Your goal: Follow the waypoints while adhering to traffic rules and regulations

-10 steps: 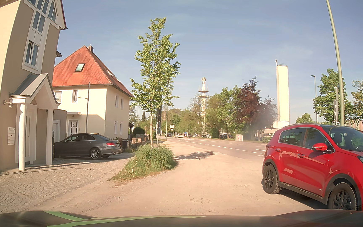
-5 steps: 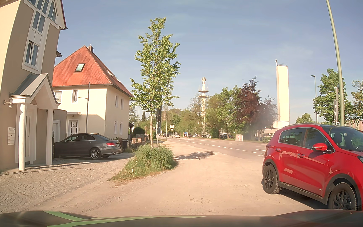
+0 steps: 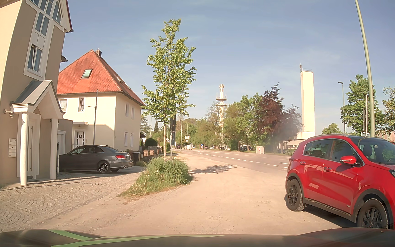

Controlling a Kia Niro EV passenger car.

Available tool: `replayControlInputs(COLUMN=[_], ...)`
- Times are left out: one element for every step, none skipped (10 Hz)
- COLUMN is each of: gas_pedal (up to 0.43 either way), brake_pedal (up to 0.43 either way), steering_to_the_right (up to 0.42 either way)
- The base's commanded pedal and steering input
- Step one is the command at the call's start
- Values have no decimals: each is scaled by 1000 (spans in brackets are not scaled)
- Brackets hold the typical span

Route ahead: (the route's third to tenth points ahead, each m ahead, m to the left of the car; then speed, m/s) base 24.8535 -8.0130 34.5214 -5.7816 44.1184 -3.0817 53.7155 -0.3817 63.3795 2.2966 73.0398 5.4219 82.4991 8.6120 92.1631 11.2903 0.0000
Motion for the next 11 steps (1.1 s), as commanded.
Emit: replayControlInputs(gas_pedal=[0, 0, 0, 0, 0, 0, 0, 0, 0, 0, 0], brake_pedal=[256, 256, 256, 256, 262, 262, 256, 256, 262, 262, 262], steering_to_the_right=[-10, -10, -10, -10, -10, -10, -10, -10, -10, -10, -10])
